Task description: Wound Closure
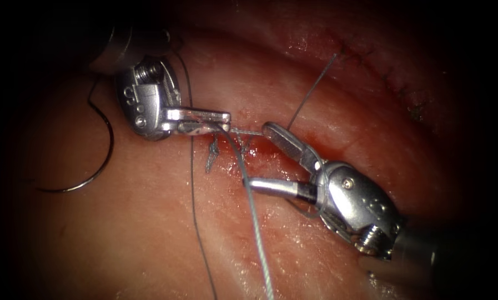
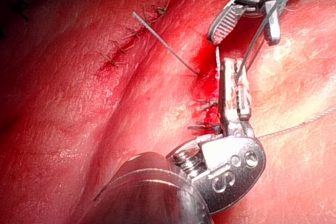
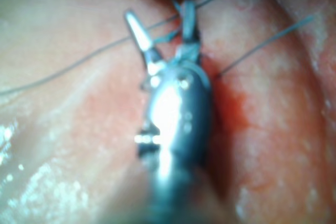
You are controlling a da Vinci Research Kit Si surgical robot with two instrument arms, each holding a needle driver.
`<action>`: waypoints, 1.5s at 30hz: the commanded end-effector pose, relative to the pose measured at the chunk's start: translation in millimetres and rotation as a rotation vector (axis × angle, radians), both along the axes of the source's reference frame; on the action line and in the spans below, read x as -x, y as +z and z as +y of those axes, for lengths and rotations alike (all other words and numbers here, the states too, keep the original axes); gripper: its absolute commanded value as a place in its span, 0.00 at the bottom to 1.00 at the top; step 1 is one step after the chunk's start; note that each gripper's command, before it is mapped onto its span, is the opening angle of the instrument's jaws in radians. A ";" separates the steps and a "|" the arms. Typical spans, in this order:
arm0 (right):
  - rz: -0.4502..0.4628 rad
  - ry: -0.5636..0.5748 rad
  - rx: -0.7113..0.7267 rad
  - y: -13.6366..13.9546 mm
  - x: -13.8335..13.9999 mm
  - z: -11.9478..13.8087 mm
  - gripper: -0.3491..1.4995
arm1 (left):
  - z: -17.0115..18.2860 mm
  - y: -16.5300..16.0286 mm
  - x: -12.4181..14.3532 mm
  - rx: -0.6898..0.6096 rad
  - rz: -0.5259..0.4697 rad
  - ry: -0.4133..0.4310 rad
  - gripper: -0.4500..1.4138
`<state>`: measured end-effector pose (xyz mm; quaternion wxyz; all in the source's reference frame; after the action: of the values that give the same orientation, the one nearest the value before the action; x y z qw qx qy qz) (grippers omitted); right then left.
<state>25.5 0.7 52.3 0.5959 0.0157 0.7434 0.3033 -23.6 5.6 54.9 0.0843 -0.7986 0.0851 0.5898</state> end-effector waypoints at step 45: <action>-0.380 -0.053 0.103 3.1 -4.9 -0.6 0.64 | -6.1 -8.0 6.9 -0.107 0.107 -0.004 0.00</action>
<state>29.7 0.5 54.9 0.7347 -0.0528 0.6302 0.2455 -30.2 0.2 46.1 0.1227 -0.7604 0.0604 0.6349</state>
